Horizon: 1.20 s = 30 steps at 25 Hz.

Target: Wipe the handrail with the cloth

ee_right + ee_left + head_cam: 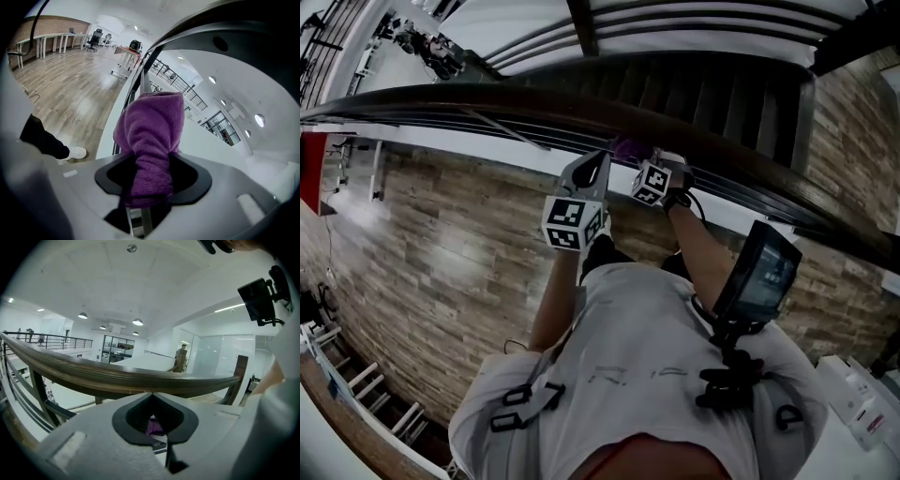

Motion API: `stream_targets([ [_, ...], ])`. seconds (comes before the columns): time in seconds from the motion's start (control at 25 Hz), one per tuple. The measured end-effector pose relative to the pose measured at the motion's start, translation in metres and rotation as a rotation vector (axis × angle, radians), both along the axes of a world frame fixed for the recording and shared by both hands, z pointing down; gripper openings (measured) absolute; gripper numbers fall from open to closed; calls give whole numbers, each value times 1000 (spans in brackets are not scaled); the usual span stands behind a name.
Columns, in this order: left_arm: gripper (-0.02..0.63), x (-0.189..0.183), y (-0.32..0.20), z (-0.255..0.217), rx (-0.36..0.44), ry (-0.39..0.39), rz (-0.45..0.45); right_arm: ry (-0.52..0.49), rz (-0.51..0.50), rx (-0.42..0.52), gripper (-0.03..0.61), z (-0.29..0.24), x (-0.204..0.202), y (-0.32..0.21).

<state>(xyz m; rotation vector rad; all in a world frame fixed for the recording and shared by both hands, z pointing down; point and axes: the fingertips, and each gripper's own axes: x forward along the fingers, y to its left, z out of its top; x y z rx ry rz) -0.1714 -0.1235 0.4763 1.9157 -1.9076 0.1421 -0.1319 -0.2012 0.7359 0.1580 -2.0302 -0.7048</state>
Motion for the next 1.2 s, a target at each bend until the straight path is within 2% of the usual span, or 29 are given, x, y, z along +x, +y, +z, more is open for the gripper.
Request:
stream_targets([
  [0.32,0,62,-27,19,-50,12,152,39,64,27,209,6,55,-22],
  [0.68,0,134,-59,27,-65,24,301,66,163,20,218,6,129,-45],
  [1.0,0,190,-77,34,-93,16,419,51,247,34,227,1,184,-65],
  [1.2,0,224,-83,35,-101,16,493,64,296,76,230,-1,225,-77],
])
